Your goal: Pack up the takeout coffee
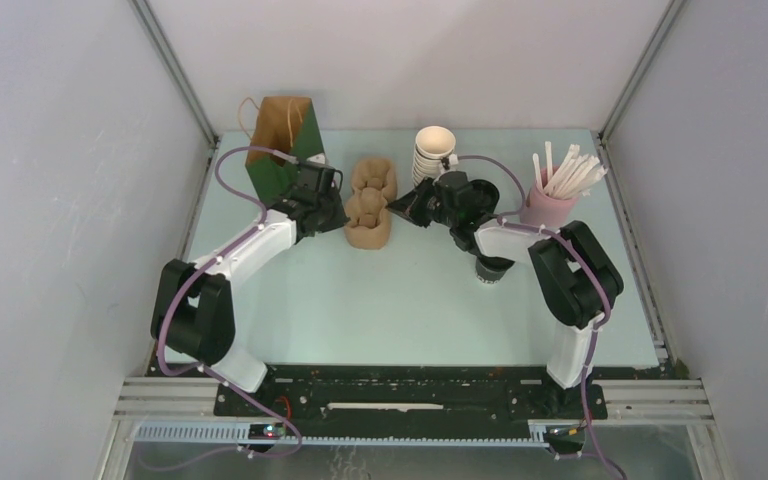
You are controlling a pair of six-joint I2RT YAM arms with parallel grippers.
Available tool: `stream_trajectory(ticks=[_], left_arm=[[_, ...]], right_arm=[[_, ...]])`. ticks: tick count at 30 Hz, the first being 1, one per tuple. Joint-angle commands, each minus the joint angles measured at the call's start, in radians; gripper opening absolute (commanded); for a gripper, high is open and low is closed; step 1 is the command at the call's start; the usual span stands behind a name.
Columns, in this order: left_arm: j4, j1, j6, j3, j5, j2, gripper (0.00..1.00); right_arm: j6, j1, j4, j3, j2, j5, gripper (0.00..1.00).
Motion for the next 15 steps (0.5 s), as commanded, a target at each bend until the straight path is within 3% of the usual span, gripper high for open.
stream_trajectory(ticks=[1,9,15], left_arm=[[0.014,-0.036,0.0,0.014,0.098,-0.031,0.0],[-0.008,-0.035,0.014,0.016,0.053,-0.067,0.0],[-0.013,-0.034,0.016,0.022,0.051,-0.082,0.0]], right_arm=[[0.028,0.038,0.135,0.042,-0.038,-0.115,0.01],[0.303,0.006,0.435,0.013,-0.016,-0.264,0.0],[0.252,-0.006,0.298,0.008,0.049,-0.236,0.01]])
